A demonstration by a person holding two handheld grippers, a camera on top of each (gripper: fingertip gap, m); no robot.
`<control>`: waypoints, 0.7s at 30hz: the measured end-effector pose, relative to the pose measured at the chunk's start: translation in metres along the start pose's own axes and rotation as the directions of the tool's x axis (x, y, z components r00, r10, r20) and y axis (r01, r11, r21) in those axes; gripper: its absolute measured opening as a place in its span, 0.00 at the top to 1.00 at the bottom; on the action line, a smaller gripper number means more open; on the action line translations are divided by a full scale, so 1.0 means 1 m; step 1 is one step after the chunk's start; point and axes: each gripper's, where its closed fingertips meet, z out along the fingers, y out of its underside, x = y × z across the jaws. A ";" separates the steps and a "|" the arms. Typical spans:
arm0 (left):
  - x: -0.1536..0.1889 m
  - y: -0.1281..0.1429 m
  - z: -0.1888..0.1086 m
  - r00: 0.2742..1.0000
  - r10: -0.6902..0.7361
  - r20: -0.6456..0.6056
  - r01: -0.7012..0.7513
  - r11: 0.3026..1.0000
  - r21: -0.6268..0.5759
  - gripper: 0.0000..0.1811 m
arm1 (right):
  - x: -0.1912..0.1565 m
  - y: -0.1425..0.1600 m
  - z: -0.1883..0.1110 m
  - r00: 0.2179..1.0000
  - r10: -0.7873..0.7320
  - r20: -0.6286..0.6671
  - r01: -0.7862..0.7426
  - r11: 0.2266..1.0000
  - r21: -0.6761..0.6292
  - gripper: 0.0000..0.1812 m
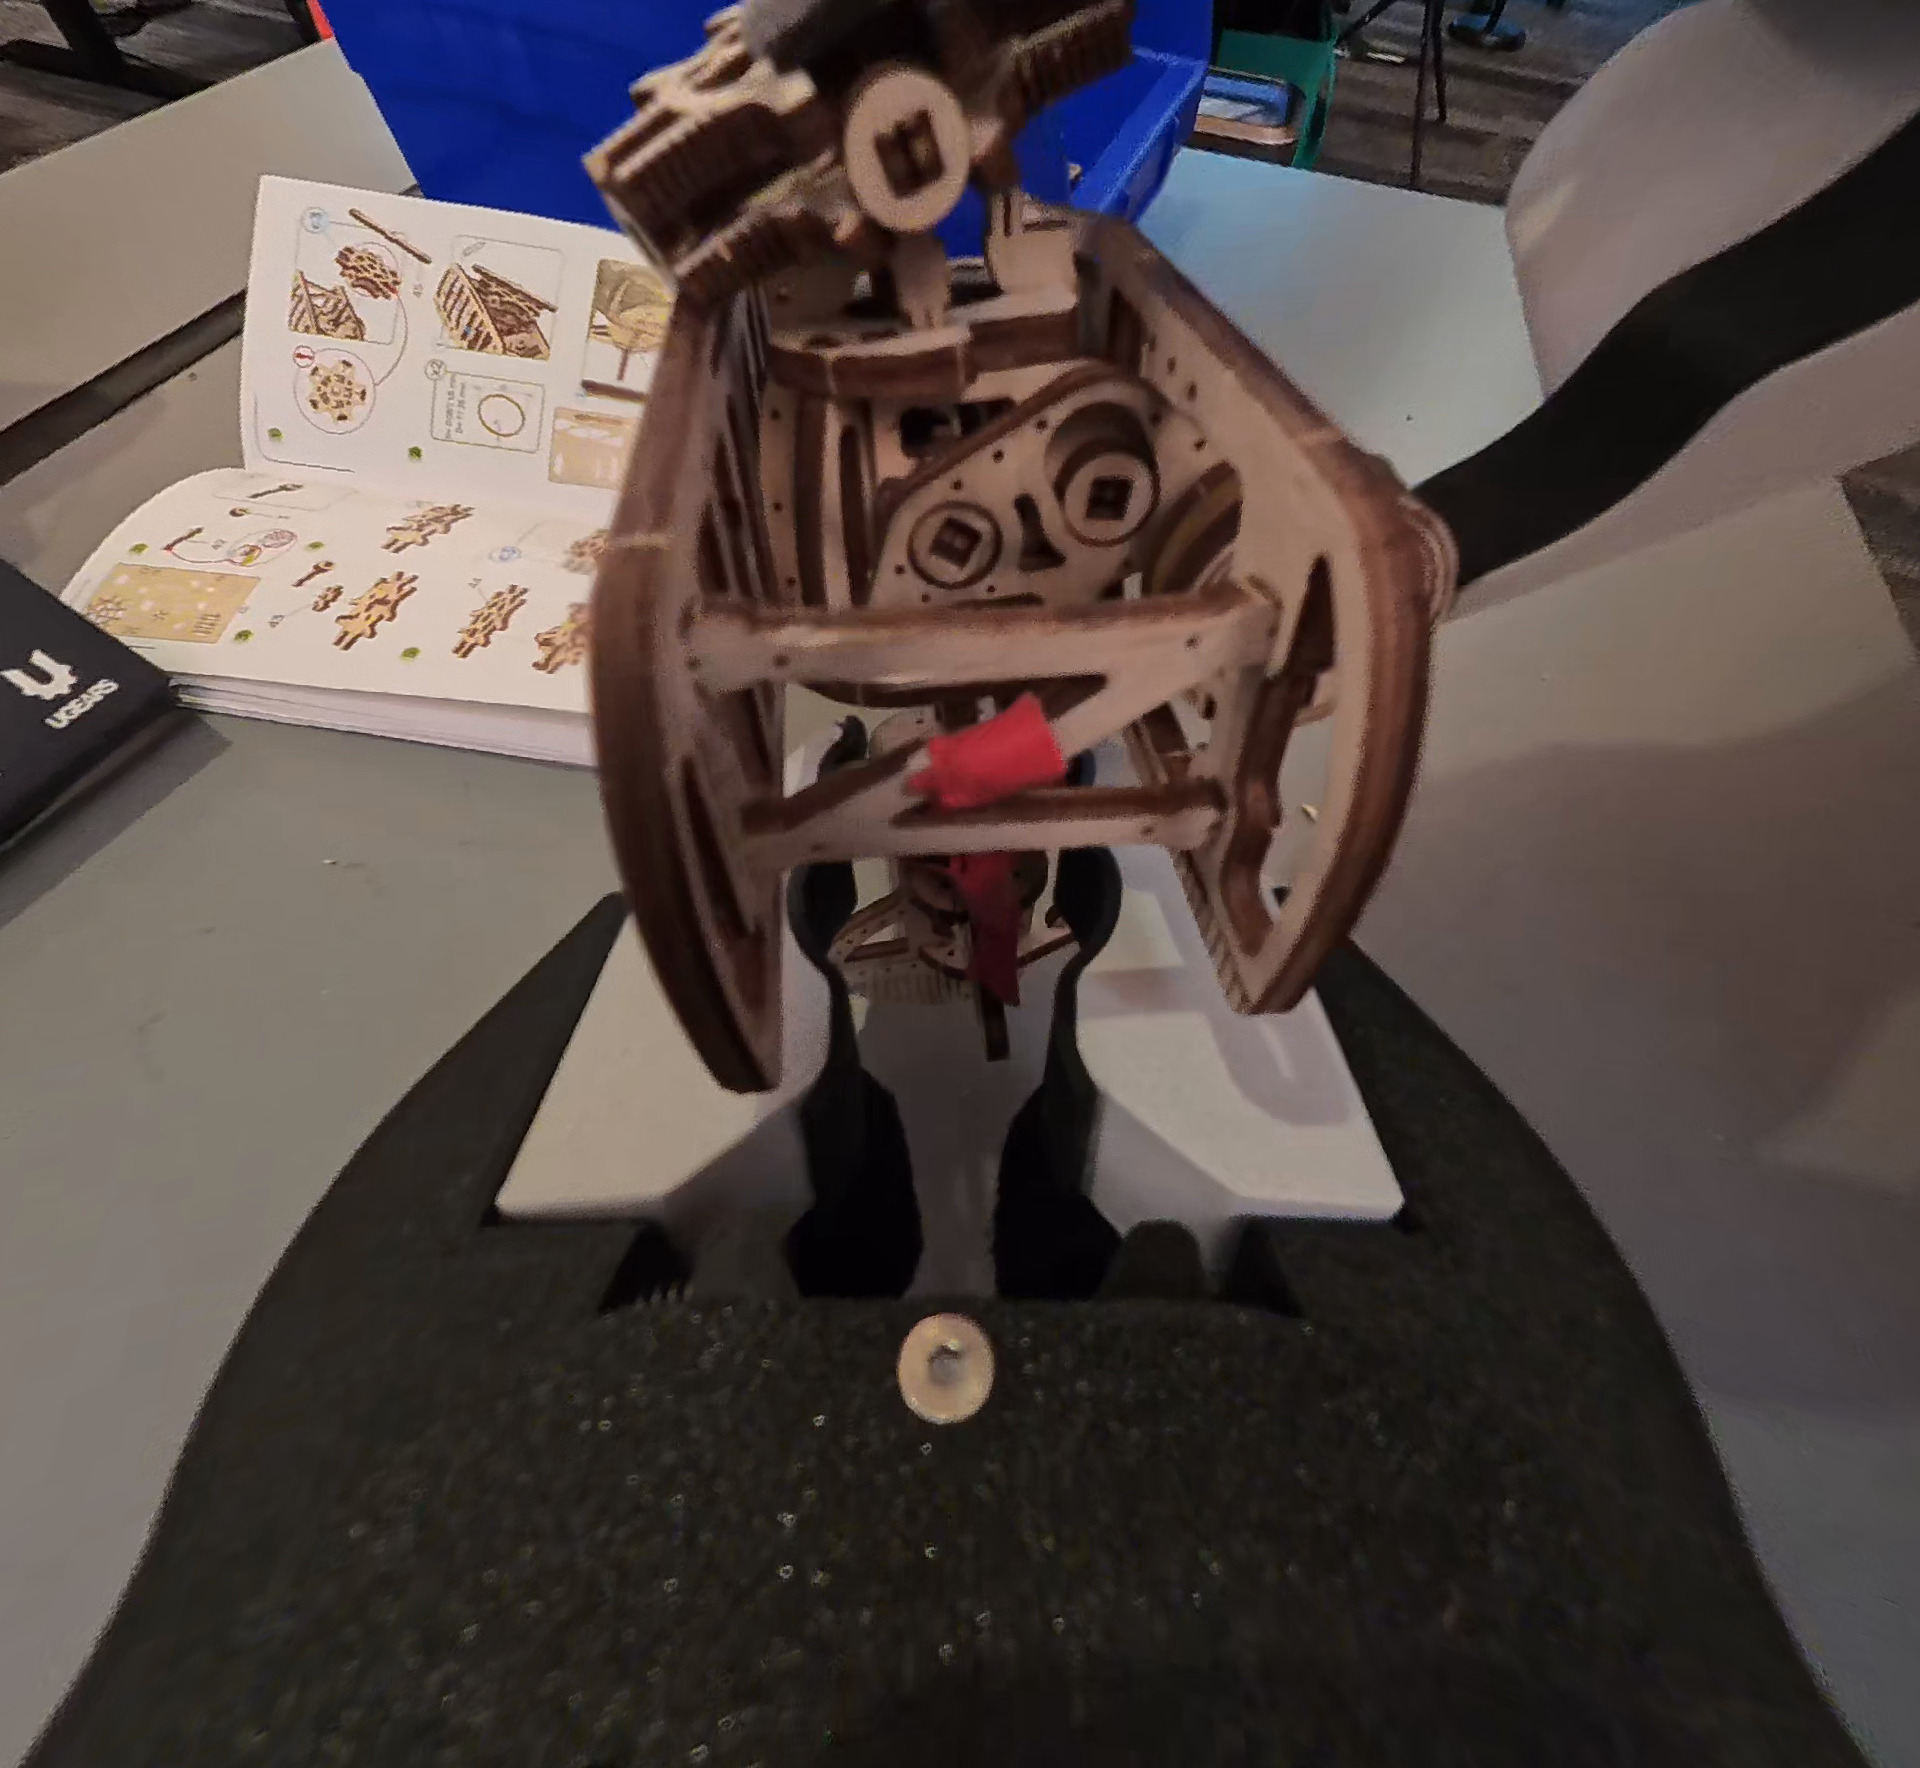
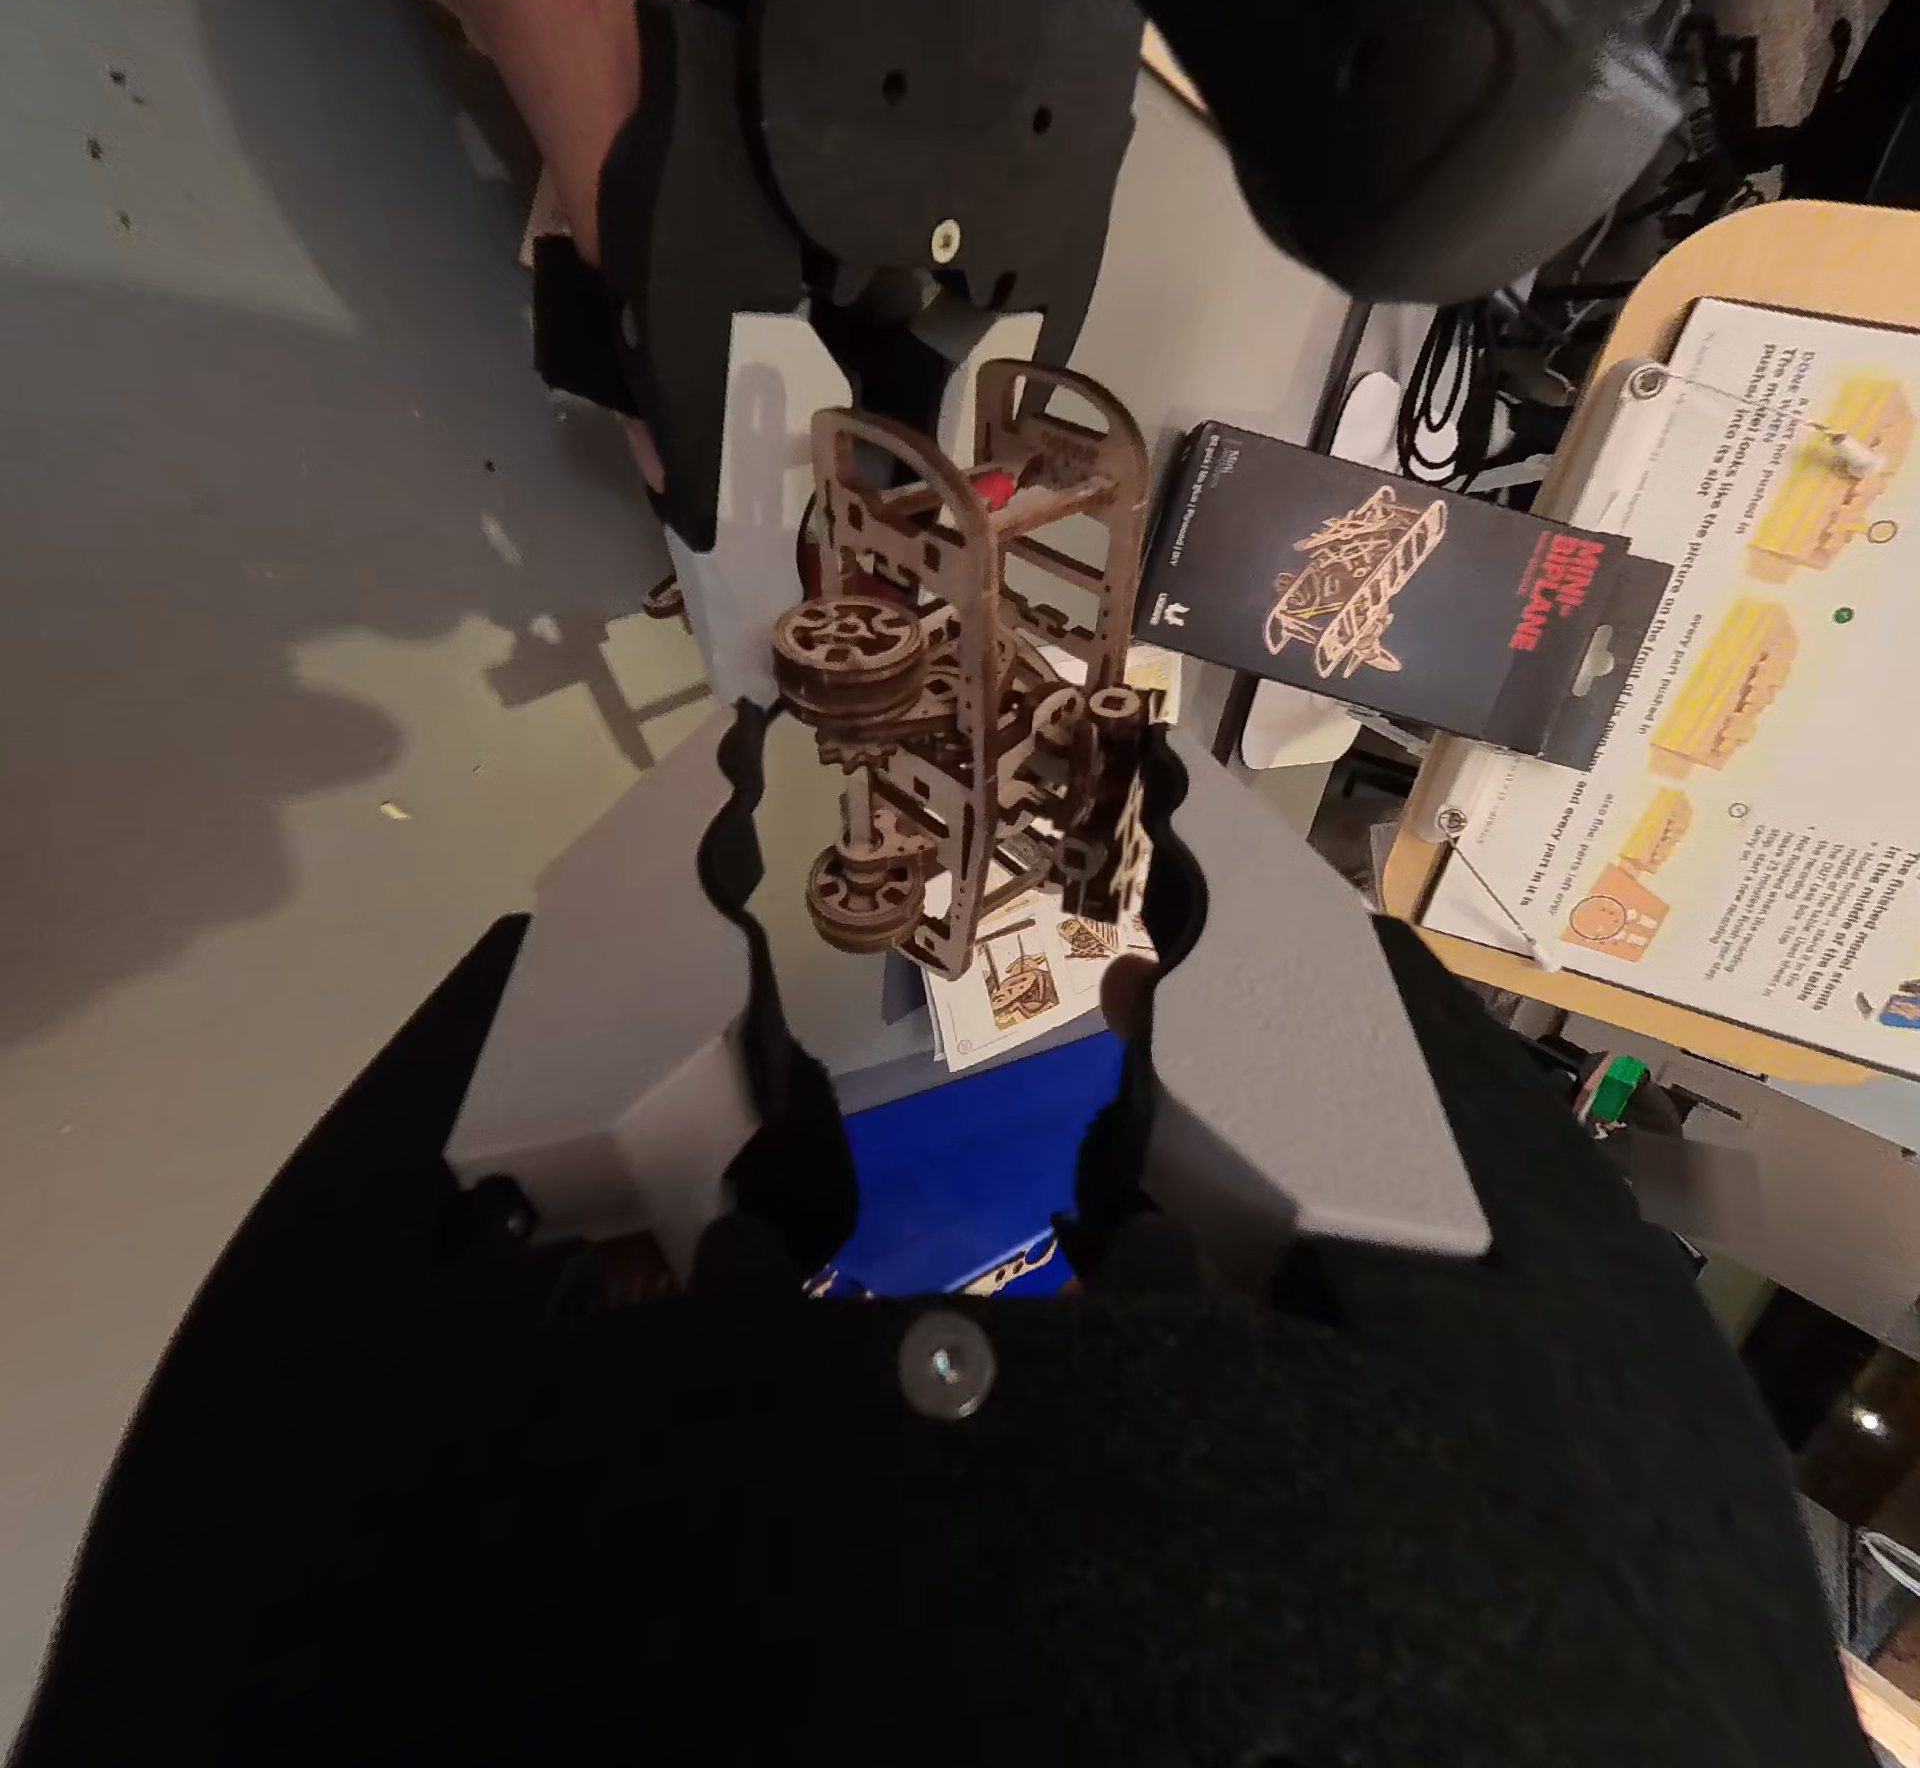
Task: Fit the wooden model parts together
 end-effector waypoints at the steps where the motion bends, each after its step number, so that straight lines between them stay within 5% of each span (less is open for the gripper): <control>1: 0.000 0.000 0.000 1.000 -0.006 -0.001 0.006 1.000 0.000 0.83 | 0.002 0.000 0.001 1.000 0.001 -0.019 -0.001 1.000 0.003 0.61; 13: -0.004 -0.008 -0.006 0.998 -0.063 -0.030 0.065 0.996 0.061 0.83 | 0.019 -0.006 0.005 0.958 0.103 -0.267 -0.086 0.993 0.075 0.65; 21: 0.005 -0.012 -0.007 0.996 -0.039 -0.078 0.046 0.995 0.086 0.82 | 0.006 -0.013 -0.009 0.966 0.108 -0.236 -0.082 0.990 0.115 0.58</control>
